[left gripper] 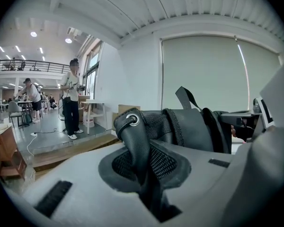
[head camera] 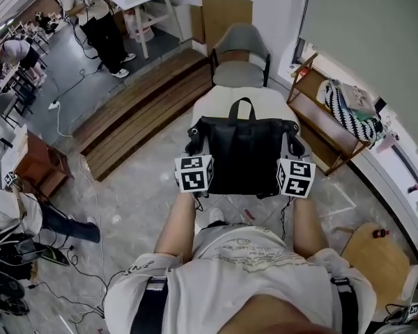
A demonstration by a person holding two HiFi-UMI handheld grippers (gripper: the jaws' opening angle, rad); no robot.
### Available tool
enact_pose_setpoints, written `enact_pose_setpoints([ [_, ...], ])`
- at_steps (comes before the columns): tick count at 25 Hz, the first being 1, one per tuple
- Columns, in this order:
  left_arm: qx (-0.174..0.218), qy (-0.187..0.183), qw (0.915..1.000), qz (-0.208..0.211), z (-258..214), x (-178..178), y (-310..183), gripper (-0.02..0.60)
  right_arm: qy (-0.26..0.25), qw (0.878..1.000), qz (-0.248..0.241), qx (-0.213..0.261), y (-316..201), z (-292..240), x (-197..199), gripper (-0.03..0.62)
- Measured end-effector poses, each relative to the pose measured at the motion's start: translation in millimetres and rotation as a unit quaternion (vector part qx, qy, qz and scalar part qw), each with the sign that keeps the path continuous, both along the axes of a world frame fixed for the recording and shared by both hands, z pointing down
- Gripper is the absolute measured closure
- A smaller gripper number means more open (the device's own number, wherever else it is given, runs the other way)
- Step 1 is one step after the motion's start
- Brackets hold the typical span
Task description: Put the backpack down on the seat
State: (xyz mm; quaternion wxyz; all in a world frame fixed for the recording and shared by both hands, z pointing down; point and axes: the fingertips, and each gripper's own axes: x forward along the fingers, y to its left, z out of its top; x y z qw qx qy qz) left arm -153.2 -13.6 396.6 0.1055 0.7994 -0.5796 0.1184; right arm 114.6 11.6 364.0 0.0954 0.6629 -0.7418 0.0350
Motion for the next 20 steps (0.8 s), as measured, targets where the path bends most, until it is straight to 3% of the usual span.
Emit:
enact_pose_setpoints([
  [10, 0.012, 0.008, 0.9996, 0.024, -12.8, -56.5, -82.4, 0.518, -0.006, 1.000, 0.023, 0.014, -67.9, -12.0, -57.7, 0.554],
  [20, 0.000, 0.032, 0.9981, 0.053, 2.9, -66.1, -130.7, 0.518, 0.006, 0.999, 0.052, -0.001, -103.5, -5.8, -71.1, 0.554],
])
